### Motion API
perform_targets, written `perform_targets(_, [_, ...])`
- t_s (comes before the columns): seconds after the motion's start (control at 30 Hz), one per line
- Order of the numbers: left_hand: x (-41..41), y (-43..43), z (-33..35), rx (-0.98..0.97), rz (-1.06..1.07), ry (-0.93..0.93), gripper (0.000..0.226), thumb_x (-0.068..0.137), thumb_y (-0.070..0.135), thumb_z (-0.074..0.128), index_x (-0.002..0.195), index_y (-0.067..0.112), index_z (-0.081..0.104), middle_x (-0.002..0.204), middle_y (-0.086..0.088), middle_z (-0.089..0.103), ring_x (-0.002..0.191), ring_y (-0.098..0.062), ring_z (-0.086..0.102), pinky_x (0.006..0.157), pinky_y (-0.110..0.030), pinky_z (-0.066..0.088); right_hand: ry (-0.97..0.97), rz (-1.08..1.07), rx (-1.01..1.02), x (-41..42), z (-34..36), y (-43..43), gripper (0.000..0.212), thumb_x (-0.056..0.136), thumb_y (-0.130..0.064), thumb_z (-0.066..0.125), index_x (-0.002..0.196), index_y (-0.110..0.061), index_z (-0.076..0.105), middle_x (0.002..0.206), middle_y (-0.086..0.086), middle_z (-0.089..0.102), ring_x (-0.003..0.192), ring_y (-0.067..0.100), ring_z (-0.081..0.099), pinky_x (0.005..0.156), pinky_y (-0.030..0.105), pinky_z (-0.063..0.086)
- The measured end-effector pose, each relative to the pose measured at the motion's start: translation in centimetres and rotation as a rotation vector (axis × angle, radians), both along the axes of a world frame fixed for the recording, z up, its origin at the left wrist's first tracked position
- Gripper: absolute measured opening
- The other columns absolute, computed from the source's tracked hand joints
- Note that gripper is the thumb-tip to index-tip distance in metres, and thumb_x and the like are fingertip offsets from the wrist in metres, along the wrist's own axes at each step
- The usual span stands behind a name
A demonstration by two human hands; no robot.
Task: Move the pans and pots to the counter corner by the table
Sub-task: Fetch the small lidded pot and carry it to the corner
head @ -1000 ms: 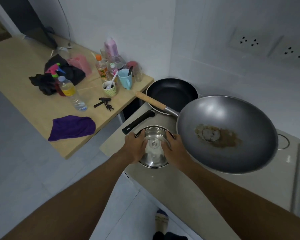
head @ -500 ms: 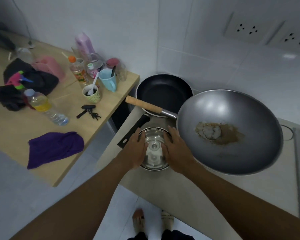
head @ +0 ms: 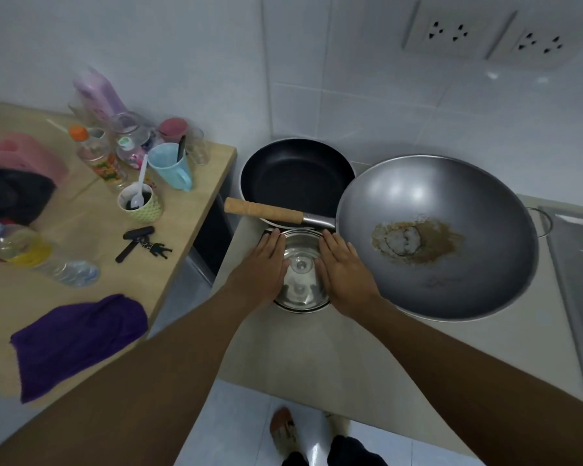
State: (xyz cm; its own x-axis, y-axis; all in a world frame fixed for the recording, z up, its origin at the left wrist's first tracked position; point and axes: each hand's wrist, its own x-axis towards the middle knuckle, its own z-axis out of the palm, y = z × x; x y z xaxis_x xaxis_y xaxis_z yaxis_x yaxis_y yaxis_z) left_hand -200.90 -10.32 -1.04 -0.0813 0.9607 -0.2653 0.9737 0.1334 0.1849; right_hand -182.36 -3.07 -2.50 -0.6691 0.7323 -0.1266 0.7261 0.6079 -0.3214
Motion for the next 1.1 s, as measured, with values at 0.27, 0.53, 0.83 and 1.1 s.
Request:
perform_targets(0.27, [-0.5, 1.2, 0.3, -0.028, -0.005, -0.023, 0.062, 0.108, 0.031, 0.024, 0.156, 0.003, -0.004, 0.166, -0.013, -0.007, 0.153, -0.024, -0.004, 0.123, -0.038, 0.008, 0.004, -0.038, -0.008, -0.8, -0.2, 1.1, 0.057, 0.11, -0.036, 0.019, 0.16, -0.009, 0.017, 0.168, 0.005, 0.013, 0.155, 0.018, 0.003, 0.126, 0.036, 0.001])
perform_targets(0.53, [-0.8, 1.2, 1.3, -0.023, -0.019, 0.016, 0.061, 0.107, 0.029, 0.031, 0.157, 0.007, 0.003, 0.166, -0.01, -0.002, 0.153, -0.023, 0.005, 0.122, -0.039, 0.013, 0.058, -0.078, -0.07, -0.6, 0.5, 1.0, 0.057, 0.109, -0.04, 0.02, 0.16, -0.015, 0.02, 0.169, 0.005, 0.006, 0.155, 0.024, 0.004, 0.125, 0.046, 0.015])
perform_targets(0.83, [1.3, 2.9, 6.4, 0.104, -0.092, -0.045, 0.055, 0.107, 0.035, 0.023, 0.158, 0.016, 0.014, 0.166, -0.005, 0.012, 0.153, -0.021, 0.006, 0.123, -0.04, 0.008, 0.073, -0.303, -0.086, 5.0, 4.4, 0.7, 0.062, 0.105, -0.053, 0.022, 0.159, -0.022, 0.021, 0.166, 0.014, 0.018, 0.153, 0.032, 0.014, 0.122, 0.052, 0.012])
perform_targets(1.1, [10.1, 7.6, 12.0, 0.095, -0.262, -0.047, 0.06, 0.104, 0.049, 0.023, 0.156, 0.021, 0.019, 0.165, -0.003, 0.015, 0.15, -0.023, 0.012, 0.12, -0.046, 0.015, 0.175, -0.474, 0.01, 14.1, 9.3, 0.6, 0.066, 0.1, -0.062, 0.02, 0.152, -0.026, 0.036, 0.158, 0.006, 0.038, 0.147, 0.031, 0.029, 0.12, 0.056, 0.017])
